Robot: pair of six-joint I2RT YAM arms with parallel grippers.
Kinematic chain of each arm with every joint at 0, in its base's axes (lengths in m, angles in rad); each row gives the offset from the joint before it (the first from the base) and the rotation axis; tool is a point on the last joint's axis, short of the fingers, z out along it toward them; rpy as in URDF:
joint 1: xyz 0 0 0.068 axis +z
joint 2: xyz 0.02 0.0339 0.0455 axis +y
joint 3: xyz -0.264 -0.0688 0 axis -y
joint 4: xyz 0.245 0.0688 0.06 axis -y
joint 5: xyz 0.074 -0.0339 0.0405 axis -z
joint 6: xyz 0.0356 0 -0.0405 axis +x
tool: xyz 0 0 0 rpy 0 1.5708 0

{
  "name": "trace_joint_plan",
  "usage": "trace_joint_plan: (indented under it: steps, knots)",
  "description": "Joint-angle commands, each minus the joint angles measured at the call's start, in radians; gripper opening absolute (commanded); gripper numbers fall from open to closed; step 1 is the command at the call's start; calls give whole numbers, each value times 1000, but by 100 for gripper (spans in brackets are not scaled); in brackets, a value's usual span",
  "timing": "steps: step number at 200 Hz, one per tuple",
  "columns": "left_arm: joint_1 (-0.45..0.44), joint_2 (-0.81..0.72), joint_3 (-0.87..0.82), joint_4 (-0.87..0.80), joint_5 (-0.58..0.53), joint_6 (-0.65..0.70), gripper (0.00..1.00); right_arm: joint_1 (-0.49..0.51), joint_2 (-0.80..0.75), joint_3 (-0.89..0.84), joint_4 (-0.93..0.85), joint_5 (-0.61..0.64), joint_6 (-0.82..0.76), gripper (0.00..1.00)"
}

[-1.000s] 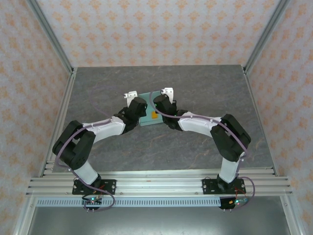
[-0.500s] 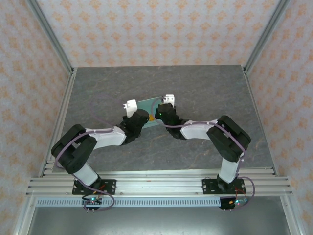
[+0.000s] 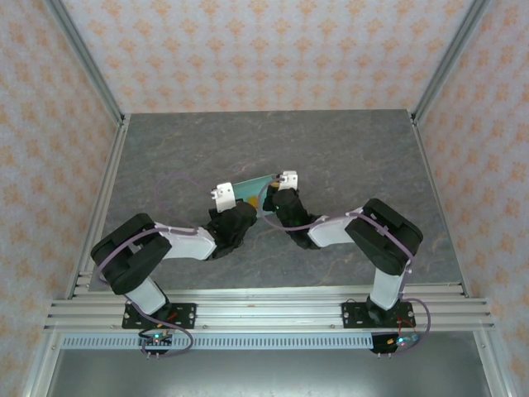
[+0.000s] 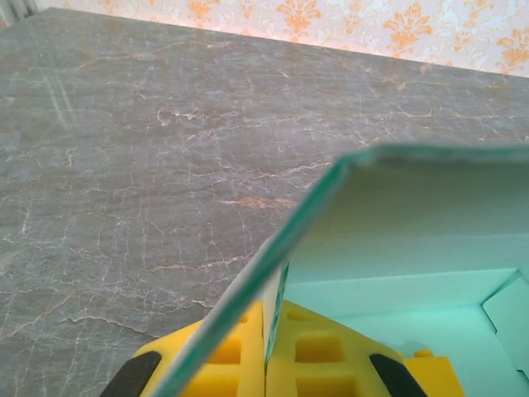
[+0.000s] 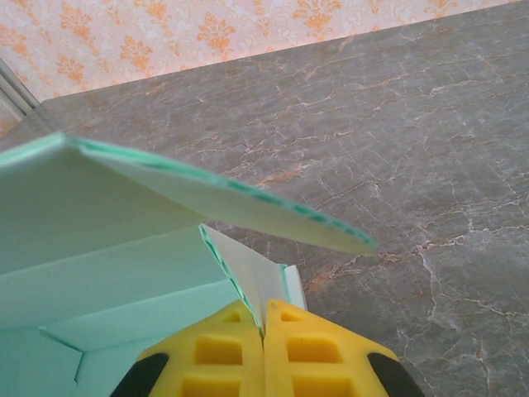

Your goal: Fold the paper box

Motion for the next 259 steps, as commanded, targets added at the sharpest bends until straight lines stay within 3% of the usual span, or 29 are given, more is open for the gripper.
trace_joint_plan:
  steps: [1,118,219,259]
  knots:
    - [-8,37,-46,4,-117,-46,5,-9,2,-46,-30,55,53,4]
    - [-67,144,-98,72,-219,-58,5,26,65,-125,50,116,110,6]
    - [-76,119,-71,23,-245,-28,5,26,-56,-111,-74,61,63,18]
    - [-77,117,-58,1,-247,-26,5,26,-95,-118,-131,5,49,30]
